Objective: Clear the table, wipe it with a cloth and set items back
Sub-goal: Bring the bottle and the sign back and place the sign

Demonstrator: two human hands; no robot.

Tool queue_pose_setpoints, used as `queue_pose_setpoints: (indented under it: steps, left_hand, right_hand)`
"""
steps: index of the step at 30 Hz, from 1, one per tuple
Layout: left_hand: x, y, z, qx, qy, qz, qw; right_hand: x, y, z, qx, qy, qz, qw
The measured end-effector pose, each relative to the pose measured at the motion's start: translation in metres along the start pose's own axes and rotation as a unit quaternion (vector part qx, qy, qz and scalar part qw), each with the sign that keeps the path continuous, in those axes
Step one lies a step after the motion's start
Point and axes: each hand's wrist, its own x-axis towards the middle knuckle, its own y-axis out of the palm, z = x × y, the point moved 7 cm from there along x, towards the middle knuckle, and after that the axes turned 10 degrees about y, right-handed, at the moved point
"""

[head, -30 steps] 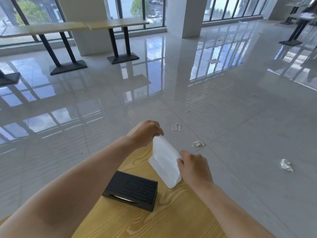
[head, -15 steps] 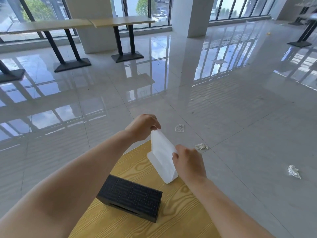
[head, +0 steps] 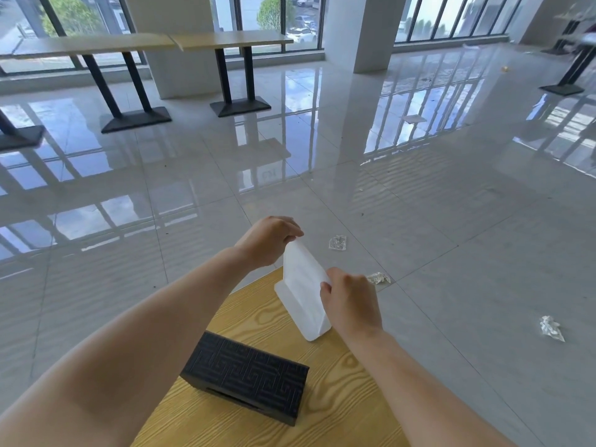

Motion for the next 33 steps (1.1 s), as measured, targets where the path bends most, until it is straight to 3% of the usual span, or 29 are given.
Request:
queue_pose_setpoints:
  steps: [10, 33]
  left_hand:
    - [-0.029, 0.018, -0.004, 0.070, 0.084, 0.056, 0.992]
    - [-0.015, 0.014, -0.001, 0.056, 0.052, 0.057, 0.995]
  right_hand:
    - [0.005, 0.003, 0.000, 0.008, 0.011, 0.005, 1.000]
    - [0.007, 0.005, 0.004, 0.011, 0.019, 0.018, 1.000]
